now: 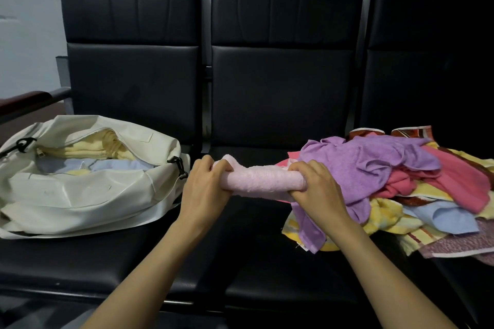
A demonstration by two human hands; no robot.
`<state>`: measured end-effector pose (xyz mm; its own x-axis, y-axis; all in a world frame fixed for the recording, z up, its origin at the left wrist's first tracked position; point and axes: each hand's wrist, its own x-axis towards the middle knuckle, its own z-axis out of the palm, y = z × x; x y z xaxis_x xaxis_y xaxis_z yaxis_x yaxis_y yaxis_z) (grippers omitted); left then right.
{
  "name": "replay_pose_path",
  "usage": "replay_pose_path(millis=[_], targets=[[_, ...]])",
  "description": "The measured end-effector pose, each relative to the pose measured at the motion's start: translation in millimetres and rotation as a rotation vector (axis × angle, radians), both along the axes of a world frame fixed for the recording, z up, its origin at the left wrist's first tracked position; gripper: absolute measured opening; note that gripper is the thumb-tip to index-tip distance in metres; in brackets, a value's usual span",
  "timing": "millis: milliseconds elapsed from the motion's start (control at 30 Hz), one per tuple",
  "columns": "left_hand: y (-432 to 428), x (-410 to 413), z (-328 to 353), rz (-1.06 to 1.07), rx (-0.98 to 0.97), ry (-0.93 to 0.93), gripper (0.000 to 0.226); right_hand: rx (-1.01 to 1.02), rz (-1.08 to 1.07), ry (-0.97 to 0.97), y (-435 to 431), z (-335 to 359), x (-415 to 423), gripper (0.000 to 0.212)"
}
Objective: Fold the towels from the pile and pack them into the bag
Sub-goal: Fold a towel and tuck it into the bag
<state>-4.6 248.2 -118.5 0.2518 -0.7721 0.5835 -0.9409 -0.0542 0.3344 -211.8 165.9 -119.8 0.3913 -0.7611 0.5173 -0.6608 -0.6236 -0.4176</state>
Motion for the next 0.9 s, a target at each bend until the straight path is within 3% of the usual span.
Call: replay_pose_path(millis=[100, 167, 267, 400, 467, 533, 633, 733, 800, 900], targets=[[1, 6, 0, -0.041, -0.004, 0.006, 0.034, 0.026, -0.002, 0.023, -2, 0, -2, 0.032], [1, 9, 2, -0.071, 0.016, 0.111, 0.032, 0.104, -0.015, -0.001, -4, 1, -3, 0.030], [4, 11, 14, -0.171, 0.091, 0.453, 0.029, 0.307, 0.032, -0.158, -9, 2, -7, 0.026], [6, 9, 18, -0.315, 0.126, 0.916, 0.039, 0.732, 0.198, -0.543, -7, 5, -5, 0.017], [4, 3, 15, -0.290, 0.128, 1.065, 0.034, 0.817, 0.224, -0.678, -5, 1, 4, 0.032], [-1, 0, 9, -0.225, 0.134, 1.040, 0.031, 0.782, 0.170, -0.662, -4, -3, 13, 0.037], [-6, 0, -3, -0.203, 0.125, 0.964, 0.032, 0.691, 0.043, -0.486, -6, -13, 18, 0.032], [-8, 0, -10, -0.196, 0.075, 0.824, 0.028, 0.505, 0.140, -0.379, -11, -18, 13, 0.041], [-11, 0, -13, -0.216, 0.097, 0.721, 0.015, 0.471, 0.219, -0.279, -10, -17, 12, 0.027], [-16, 4, -26, -0.213, 0.195, 0.607, 0.028, 0.446, 0.216, -0.157, -9, -17, 14, 0.023]])
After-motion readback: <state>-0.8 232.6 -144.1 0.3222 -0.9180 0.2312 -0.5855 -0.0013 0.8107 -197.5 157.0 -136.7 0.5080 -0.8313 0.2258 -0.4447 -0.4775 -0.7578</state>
